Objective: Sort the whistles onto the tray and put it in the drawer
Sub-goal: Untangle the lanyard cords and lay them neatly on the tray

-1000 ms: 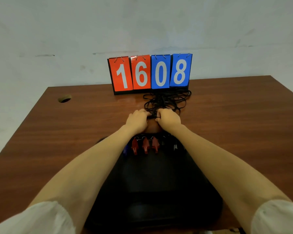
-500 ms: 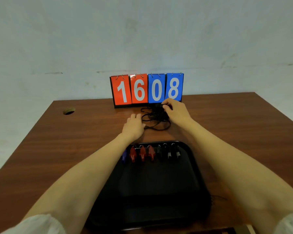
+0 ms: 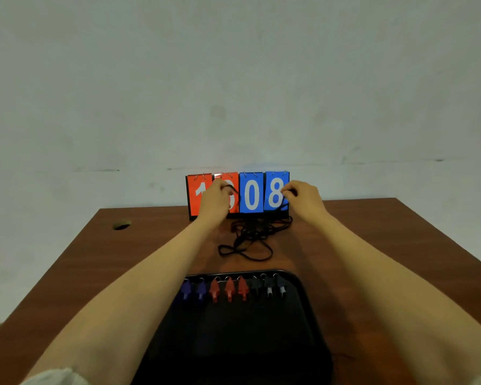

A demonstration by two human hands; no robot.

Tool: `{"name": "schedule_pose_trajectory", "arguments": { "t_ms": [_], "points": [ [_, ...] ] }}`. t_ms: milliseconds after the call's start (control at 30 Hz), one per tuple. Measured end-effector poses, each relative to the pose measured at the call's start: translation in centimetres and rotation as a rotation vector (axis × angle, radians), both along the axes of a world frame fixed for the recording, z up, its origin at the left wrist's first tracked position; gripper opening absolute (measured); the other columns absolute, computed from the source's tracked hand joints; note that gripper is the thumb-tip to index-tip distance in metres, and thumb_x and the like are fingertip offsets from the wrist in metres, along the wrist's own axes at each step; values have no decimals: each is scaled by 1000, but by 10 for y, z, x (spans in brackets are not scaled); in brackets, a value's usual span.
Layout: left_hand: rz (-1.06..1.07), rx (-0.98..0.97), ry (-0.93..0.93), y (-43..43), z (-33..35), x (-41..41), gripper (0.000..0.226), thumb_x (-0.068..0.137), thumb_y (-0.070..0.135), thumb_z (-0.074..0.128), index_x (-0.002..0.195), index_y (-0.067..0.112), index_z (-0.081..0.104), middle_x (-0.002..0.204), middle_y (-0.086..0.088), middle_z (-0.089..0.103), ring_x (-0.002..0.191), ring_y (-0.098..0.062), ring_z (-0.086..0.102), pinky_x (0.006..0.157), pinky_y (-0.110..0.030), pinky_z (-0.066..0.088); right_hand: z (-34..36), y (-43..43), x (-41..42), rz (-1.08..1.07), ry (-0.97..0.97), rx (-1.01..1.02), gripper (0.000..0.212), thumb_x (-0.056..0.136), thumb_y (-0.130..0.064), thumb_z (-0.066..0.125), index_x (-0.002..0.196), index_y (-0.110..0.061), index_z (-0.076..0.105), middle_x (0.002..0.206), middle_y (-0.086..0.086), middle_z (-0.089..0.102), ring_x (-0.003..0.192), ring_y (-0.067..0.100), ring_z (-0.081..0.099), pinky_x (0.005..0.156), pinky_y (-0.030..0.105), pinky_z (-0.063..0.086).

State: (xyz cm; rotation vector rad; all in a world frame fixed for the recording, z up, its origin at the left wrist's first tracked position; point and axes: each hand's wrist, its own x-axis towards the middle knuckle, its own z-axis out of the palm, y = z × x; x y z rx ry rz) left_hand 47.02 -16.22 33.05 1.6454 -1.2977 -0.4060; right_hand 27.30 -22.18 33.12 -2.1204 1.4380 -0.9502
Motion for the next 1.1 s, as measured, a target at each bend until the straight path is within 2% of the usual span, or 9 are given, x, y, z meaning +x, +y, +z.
{"name": "schedule_pose_trajectory", "arguments": {
  "t_ms": [67,133,267,400,500,600,733,900,1100],
  "points": [
    [58,19,92,0,4,9,16,98,6,36,102,6,51,95,-10,60,63,-14,54,55,-24,43,0,-3,-9,-59,-16,17,20,97,-12,49,105,-3,66,111,11,67,91,16,56,78,25,40],
    [64,138,-6,-4,-1,19,24,95,0,40,116,4,51,116,-15,59,86,-24,61,70,-31,50,1,-3,-13,-69,-47,27,20,96,-10,49,106,-3,65,110,10,67,91,16,57,79,24,40],
    [-45,405,-259,0,-12,11,61,87,1,57,141,8,29,146,-17,27,125,-33,46,98,-36,45,8,3,-3,66,-162,80,22,96,-6,46,108,-7,64,107,9,68,90,16,62,91,32,51],
    [-348,200,-123,6,-3,-24,41,89,15,64,124,25,46,114,11,46,98,-11,53,85,-20,47,18,13,12,213,-226,80,21,95,-5,46,102,-9,65,93,0,67,84,13,63,86,25,51],
    [-398,208,-12,2,-1,-38,38,95,25,54,130,12,48,106,0,59,83,-15,58,84,-31,47,25,19,18,278,-297,55,20,95,-3,46,95,-11,65,88,-2,67,83,10,64,83,20,53],
    [-372,204,-45,0,-8,-34,22,97,23,50,79,12,52,66,1,48,58,-12,42,61,-24,39,31,17,15,201,-350,-32,23,96,-2,44,92,-13,64,92,-1,66,83,5,63,79,16,51],
    [-322,307,-183,2,-14,-17,15,99,18,45,90,9,52,79,0,54,61,-7,44,56,-17,35,32,10,2,49,-426,-99,27,96,-1,40,93,-9,65,97,4,66,89,13,60,80,18,49],
    [-133,227,-185,3,-13,5,12,96,14,48,89,7,55,87,-9,58,74,-20,52,58,-20,39,21,0,-11,-106,-395,-111,28,97,-1,36,100,-3,64,111,11,64,101,19,60,81,21,43],
    [-22,288,-574,8,-10,28,19,97,12,46,108,3,60,100,-16,65,84,-27,58,76,-35,49,13,0,-24,-242,-334,-132,32,97,1,33,104,0,64,116,16,61,107,27,59,87,24,41]
  ]
}}
